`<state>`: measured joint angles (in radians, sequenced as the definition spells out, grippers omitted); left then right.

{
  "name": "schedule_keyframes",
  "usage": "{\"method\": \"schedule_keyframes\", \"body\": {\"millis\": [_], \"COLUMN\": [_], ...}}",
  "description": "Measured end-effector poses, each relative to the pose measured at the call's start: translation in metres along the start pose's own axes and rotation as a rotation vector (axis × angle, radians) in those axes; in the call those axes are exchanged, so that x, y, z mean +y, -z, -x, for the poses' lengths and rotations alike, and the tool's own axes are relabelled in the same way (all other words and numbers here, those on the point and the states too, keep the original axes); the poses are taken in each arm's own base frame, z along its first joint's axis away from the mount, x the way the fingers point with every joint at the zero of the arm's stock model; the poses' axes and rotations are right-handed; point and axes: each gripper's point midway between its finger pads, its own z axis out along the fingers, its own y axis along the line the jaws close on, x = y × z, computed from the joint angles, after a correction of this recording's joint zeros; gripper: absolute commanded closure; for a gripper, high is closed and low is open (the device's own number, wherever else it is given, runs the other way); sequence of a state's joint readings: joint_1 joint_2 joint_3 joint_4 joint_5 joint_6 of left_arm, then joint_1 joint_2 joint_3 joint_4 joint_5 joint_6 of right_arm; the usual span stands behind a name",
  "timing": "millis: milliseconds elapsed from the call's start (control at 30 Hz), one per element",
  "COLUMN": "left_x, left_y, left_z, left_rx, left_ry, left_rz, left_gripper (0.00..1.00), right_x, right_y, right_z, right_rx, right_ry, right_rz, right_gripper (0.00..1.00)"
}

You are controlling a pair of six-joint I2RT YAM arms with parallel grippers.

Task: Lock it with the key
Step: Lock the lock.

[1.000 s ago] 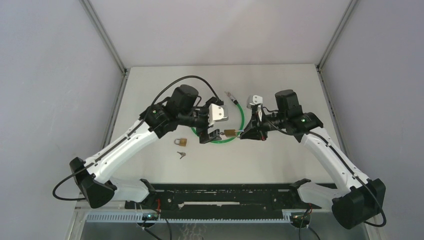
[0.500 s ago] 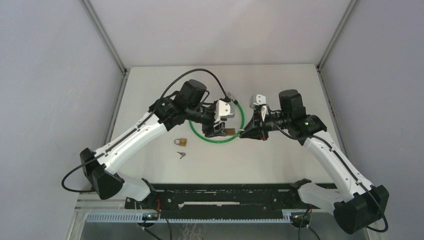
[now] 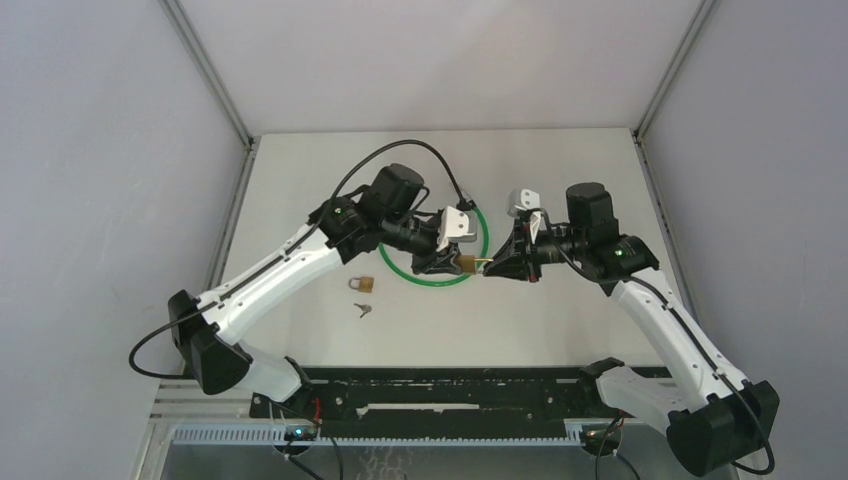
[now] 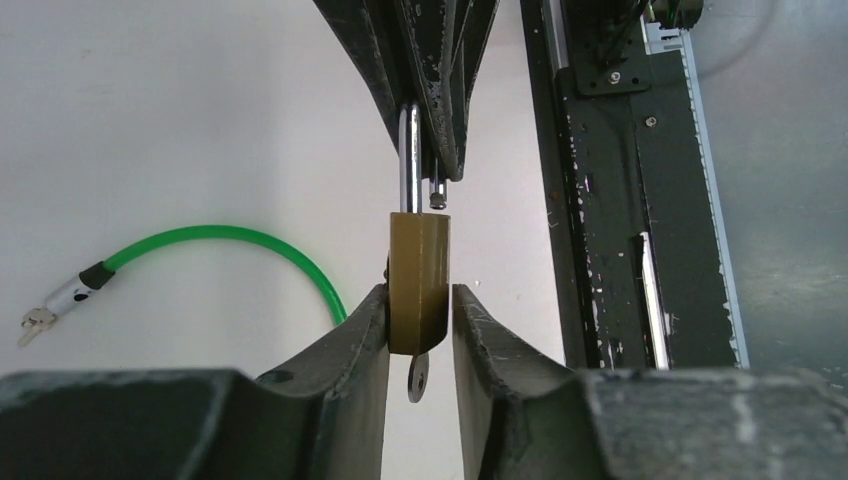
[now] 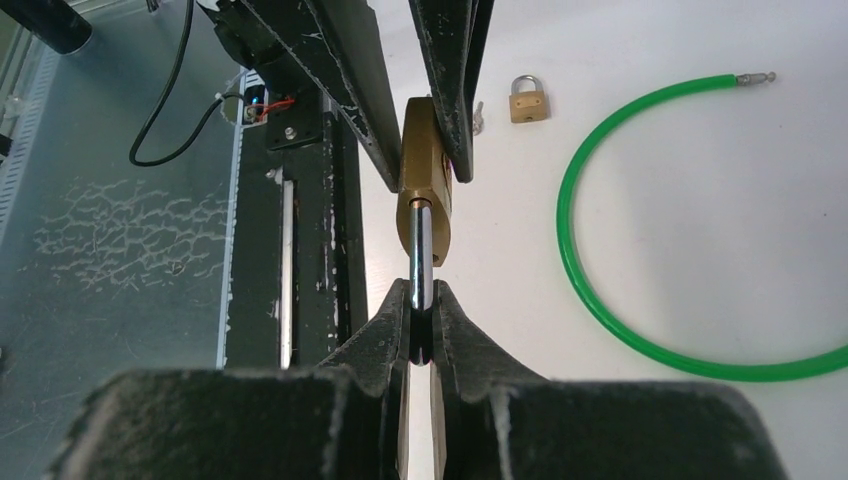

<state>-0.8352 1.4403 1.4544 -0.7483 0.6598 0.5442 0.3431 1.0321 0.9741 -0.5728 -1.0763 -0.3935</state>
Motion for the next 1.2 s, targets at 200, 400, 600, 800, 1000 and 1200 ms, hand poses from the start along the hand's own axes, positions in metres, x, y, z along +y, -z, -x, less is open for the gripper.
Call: {"method": "schedule_keyframes", "body": {"millis": [200, 400, 600, 800, 1000, 1200], "left_x": [0.001, 0.001, 0.002, 0.001, 0.001, 0.000], "left_y": [-0.003, -0.006, -0.008, -0.009, -0.009, -0.011], "left_z": [0.002, 0.000, -0.002, -0.004, -0.004, -0.004], "left_rx": [-0.008, -0.004, -0.002, 0.000, -0.001, -0.002], "left_ry": [0.002, 0.012, 0.015, 0.018, 0.021, 0.031], "left_rz": [0.001, -0.004, -0.003, -0.005, -0.006, -0.013], "left_gripper": [0.63, 0.61, 0.66, 0.66, 0.83, 1.00], "right_x": [0.002, 0.000, -0.002, -0.002, 0.000, 0.000], "right_y": [0.002, 0.002, 0.004, 0.005, 0.005, 0.005], "right_z": [0.001, 0.001, 0.001, 0.001, 0.001, 0.001], "right_rx": [-0.007, -0.010, -0.014, -0.016, -0.019, -0.019], "right_ry": [-0.001, 0.001, -0.002, -0.004, -0.005, -0.004], "right_rz": [-0.001, -0.005, -0.013, -0.010, -0.003, -0.004], "right_gripper": [1.00, 1.00, 1.00, 1.00, 1.00, 1.00]}}
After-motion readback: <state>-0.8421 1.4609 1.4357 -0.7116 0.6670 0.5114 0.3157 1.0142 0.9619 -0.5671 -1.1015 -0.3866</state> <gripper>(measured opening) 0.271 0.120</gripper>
